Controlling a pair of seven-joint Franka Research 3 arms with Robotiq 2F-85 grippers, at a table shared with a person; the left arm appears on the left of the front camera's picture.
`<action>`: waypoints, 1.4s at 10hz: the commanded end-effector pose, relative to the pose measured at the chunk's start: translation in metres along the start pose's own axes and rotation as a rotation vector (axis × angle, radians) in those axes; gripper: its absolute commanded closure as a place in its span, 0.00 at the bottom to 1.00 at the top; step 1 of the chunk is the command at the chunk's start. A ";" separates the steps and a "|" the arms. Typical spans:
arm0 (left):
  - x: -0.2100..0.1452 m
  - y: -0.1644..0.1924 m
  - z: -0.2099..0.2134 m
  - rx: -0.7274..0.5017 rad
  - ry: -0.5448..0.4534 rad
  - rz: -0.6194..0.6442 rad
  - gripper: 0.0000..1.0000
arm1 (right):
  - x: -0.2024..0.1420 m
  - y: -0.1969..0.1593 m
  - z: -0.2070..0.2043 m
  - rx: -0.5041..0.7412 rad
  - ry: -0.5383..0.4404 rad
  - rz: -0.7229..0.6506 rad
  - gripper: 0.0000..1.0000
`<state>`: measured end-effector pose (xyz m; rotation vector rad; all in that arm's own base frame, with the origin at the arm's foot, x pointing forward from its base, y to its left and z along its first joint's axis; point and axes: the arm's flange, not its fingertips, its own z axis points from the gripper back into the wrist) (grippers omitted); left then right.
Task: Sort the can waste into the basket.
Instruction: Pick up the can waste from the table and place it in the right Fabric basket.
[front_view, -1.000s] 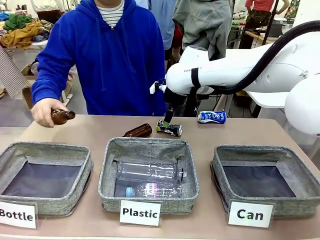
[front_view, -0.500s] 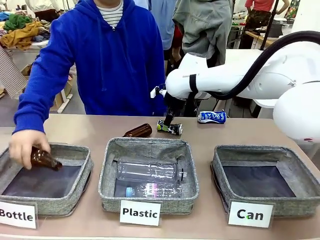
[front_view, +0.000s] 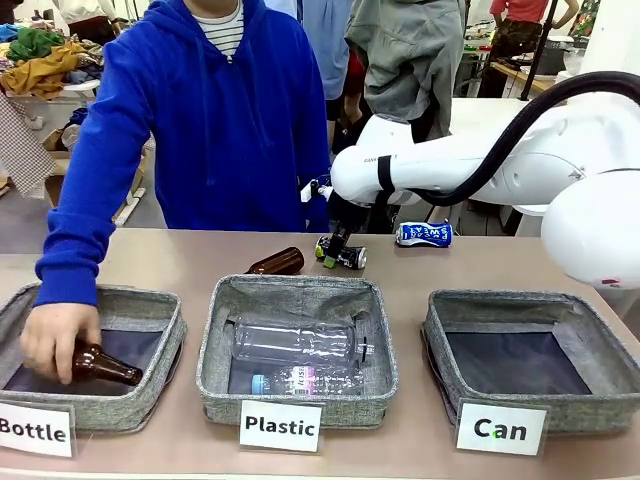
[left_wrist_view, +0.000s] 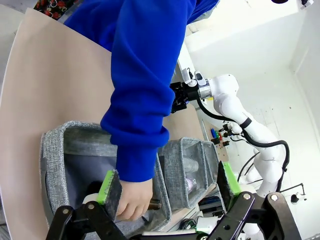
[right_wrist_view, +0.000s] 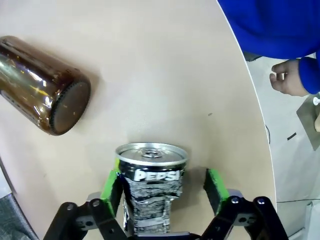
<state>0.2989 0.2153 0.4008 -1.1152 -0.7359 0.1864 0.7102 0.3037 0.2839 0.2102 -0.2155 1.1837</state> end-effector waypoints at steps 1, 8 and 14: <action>0.000 0.000 0.000 0.000 0.000 0.000 0.00 | 0.000 0.002 0.003 0.043 -0.039 -0.016 1.00; 0.047 -0.001 0.070 -0.378 -0.060 0.311 0.00 | 0.001 0.003 0.002 0.058 -0.026 -0.011 1.00; 0.013 -0.051 0.064 -0.359 0.099 0.141 0.00 | -0.021 0.026 0.076 -0.003 -0.087 0.011 1.00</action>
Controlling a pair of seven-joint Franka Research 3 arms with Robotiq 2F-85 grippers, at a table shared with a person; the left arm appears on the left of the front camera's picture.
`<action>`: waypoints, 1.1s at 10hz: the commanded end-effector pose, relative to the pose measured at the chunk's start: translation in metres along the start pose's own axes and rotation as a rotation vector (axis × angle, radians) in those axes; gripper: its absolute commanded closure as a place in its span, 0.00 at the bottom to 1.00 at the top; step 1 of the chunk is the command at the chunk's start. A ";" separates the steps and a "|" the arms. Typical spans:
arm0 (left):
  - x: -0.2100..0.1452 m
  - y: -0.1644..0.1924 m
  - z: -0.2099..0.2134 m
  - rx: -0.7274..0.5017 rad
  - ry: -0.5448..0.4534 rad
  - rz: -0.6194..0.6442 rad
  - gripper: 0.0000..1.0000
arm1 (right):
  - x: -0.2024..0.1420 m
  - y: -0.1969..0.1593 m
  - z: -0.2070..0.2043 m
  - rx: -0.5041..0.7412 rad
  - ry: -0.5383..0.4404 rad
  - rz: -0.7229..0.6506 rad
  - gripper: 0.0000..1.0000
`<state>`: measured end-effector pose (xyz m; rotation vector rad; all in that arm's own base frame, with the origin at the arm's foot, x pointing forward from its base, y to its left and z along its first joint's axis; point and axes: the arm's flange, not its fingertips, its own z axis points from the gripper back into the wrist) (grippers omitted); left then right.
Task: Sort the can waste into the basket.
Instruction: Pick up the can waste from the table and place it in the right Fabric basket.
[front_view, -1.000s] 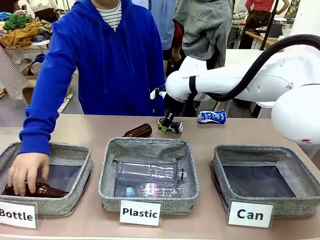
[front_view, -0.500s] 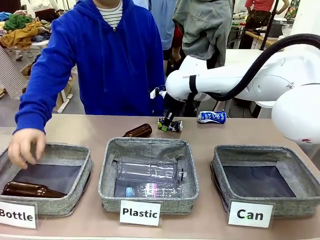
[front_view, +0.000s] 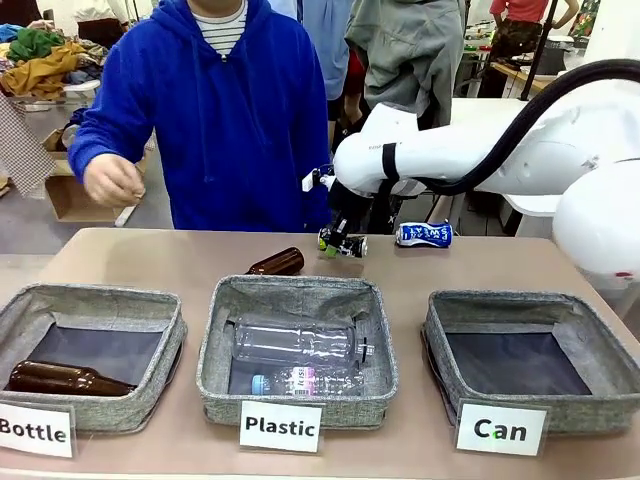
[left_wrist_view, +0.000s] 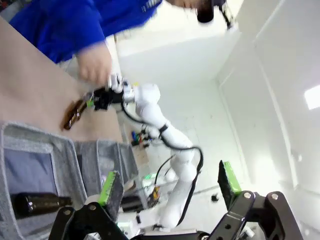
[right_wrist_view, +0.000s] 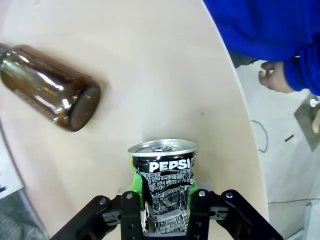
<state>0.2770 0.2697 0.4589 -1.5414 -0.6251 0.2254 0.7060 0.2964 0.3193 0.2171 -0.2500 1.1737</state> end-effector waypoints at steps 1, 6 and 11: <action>-0.050 -0.018 -0.035 0.041 0.187 -0.125 0.00 | -0.035 0.035 0.086 -0.007 -0.094 0.041 1.00; -0.149 0.032 -0.158 0.389 0.586 -0.314 0.00 | -0.146 0.133 0.251 0.013 -0.159 0.176 1.00; -0.100 0.001 -0.140 0.326 0.557 -0.261 0.00 | -0.279 0.203 0.259 0.137 0.002 0.167 1.00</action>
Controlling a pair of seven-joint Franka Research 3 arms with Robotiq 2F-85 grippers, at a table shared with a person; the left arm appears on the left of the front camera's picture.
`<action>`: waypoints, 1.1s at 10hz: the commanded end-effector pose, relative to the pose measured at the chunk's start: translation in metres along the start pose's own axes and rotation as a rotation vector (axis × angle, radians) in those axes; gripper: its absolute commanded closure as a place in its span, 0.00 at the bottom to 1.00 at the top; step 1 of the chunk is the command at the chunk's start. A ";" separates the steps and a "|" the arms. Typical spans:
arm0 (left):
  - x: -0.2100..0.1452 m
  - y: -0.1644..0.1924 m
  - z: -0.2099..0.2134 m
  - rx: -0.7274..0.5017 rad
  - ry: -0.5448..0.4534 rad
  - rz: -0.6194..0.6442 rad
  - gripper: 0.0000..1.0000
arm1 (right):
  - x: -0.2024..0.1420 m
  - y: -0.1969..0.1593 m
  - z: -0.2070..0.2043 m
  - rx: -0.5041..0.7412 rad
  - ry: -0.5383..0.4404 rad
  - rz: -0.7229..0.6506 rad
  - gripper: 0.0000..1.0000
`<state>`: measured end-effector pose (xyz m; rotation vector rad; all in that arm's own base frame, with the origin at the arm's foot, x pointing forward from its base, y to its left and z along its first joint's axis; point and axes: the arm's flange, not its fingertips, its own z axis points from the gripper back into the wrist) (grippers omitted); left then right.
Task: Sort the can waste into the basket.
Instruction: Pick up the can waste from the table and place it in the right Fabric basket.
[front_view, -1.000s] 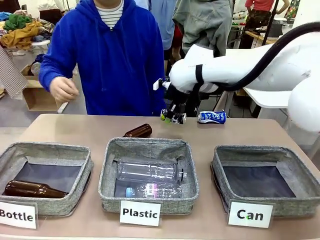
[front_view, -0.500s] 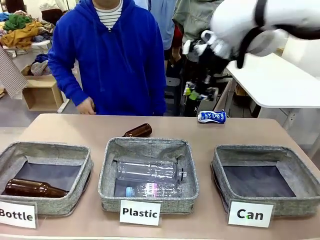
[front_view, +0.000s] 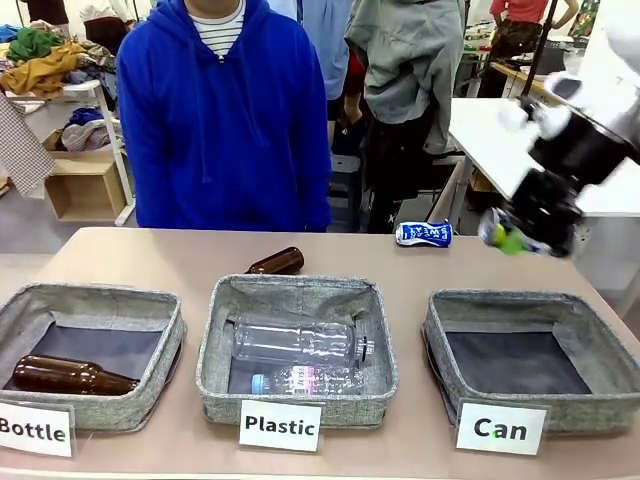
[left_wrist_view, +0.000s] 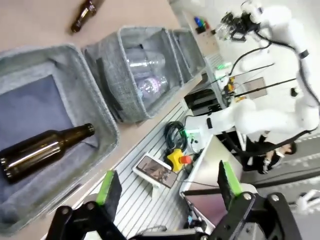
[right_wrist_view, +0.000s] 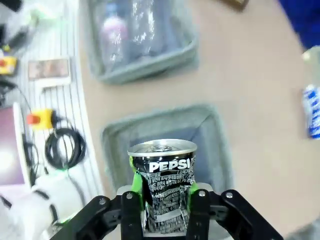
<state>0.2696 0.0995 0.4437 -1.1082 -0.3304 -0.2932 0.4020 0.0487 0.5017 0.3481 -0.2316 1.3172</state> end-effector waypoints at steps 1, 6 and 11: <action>-0.002 -0.004 0.001 -0.011 0.004 0.015 0.00 | -0.014 0.010 -0.027 0.029 0.093 0.039 1.00; -0.002 -0.004 0.001 -0.011 0.004 0.015 0.00 | -0.026 0.002 -0.051 0.044 0.121 0.013 0.06; -0.002 -0.004 0.001 -0.011 0.004 0.015 0.00 | -0.021 -0.011 -0.043 -0.005 -0.012 -0.058 0.00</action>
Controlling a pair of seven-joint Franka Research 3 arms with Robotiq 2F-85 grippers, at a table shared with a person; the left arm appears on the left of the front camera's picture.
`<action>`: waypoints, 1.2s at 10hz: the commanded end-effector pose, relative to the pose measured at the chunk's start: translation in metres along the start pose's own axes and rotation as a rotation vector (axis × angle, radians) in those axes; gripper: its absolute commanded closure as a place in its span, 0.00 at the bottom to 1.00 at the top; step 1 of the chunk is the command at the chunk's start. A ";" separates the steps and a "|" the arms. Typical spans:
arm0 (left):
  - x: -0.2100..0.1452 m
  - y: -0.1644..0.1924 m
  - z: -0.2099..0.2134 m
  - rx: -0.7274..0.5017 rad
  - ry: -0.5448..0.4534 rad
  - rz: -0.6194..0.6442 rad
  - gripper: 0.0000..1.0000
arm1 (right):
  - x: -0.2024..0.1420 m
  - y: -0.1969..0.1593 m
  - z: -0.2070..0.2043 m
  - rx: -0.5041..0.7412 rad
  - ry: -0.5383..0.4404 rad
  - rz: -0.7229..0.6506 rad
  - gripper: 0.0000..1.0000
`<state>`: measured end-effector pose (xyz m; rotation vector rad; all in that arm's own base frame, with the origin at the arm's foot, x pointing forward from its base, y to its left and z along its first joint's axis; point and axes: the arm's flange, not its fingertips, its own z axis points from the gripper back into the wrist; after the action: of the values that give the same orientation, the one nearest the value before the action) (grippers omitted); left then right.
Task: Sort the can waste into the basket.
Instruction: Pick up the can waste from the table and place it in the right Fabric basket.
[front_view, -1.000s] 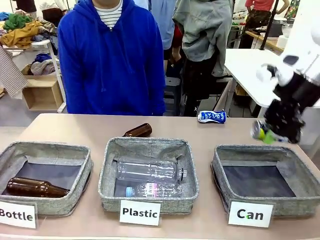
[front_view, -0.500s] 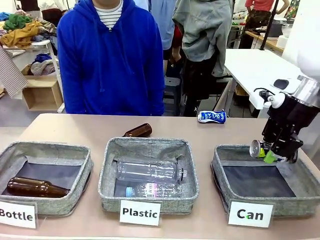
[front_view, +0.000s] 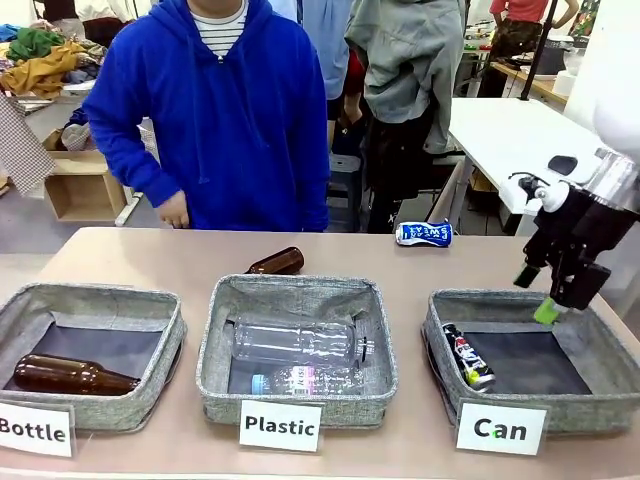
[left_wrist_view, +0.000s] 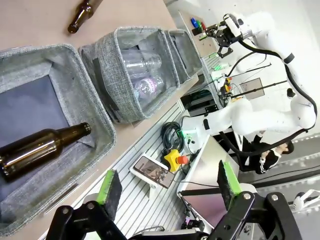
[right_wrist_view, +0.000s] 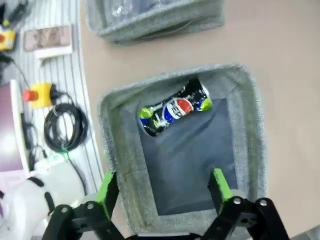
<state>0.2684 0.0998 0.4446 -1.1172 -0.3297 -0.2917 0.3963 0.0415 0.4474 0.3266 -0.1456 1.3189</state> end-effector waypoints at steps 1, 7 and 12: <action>-0.001 -0.003 0.000 -0.003 0.005 0.012 0.00 | 0.007 -0.014 0.010 -0.033 -0.164 -0.084 0.00; -0.001 -0.003 0.000 -0.003 0.005 0.012 0.00 | 0.004 -0.089 0.052 0.383 -1.210 -0.852 0.00; -0.001 -0.003 0.000 -0.003 0.005 0.012 0.00 | -0.002 -0.090 0.049 0.341 -0.909 -0.659 0.00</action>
<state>0.2683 0.0991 0.4452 -1.1172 -0.3291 -0.2931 0.4911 0.0052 0.4738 1.1961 -0.5229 0.4014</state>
